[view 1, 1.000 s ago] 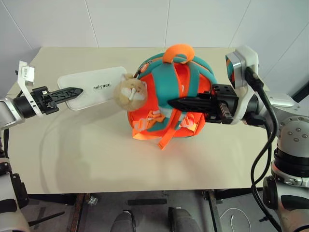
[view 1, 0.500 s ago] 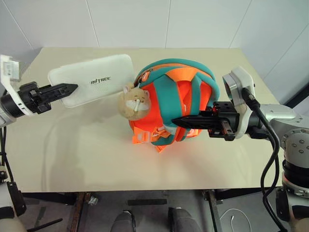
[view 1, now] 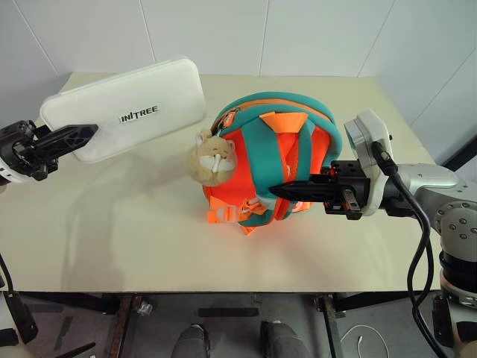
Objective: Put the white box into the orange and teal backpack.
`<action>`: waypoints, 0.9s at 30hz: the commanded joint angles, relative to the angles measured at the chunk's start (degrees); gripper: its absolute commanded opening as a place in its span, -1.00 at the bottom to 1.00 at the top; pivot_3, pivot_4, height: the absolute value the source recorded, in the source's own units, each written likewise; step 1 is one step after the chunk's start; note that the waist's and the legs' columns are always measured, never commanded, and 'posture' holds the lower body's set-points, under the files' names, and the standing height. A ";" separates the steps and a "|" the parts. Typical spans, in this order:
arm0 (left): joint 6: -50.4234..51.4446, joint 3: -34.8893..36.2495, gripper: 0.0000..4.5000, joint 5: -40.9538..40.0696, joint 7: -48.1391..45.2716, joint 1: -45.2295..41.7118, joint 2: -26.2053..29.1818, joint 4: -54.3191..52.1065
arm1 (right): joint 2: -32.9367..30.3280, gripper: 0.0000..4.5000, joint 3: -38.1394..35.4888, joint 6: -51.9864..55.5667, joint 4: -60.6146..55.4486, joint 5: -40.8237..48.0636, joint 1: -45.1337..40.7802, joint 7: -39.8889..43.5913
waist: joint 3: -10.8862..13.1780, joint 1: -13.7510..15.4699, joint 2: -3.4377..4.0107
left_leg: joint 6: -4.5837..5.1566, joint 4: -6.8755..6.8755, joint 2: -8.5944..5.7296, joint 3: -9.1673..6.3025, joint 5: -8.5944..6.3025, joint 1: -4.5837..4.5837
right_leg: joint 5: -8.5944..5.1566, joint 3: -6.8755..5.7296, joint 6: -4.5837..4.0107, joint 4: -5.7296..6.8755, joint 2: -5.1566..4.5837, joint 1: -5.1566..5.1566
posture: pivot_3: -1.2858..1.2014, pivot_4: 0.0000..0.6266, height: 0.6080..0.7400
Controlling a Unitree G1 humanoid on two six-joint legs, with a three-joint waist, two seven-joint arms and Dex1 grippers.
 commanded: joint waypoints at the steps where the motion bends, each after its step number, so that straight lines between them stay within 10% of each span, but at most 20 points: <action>1: -1.24 0.50 -0.42 -1.60 -2.34 -0.33 1.54 -2.30 | -1.03 -1.00 -0.64 -1.78 0.11 -0.58 -0.02 1.03 | 0.00 0.00 0.00 | 0.00 0.00 0.00 0.00 0.00 0.00 | 0.00 0.00 0.00 -0.01 0.00 0.00 | 0.03 -0.52 1.00; 13: -9.31 -10.68 -0.42 7.54 -7.75 -4.17 3.56 2.32 | -0.28 -1.00 0.56 -2.65 1.33 -2.55 -0.72 1.83 | 0.00 0.03 0.00 | 0.01 0.05 0.00 0.00 -0.01 0.01 | 0.00 0.00 0.00 0.04 0.02 0.01 | 0.03 -0.52 1.00; 27: -19.07 -29.83 -0.42 25.23 -7.61 -28.16 -2.50 12.82 | 0.85 -1.00 1.33 -3.17 1.90 -3.57 -1.47 1.64 | 0.00 0.26 0.00 | 0.08 0.39 0.00 -0.07 -0.05 -0.05 | 0.01 0.01 0.02 0.10 0.11 0.12 | 0.03 -0.52 1.00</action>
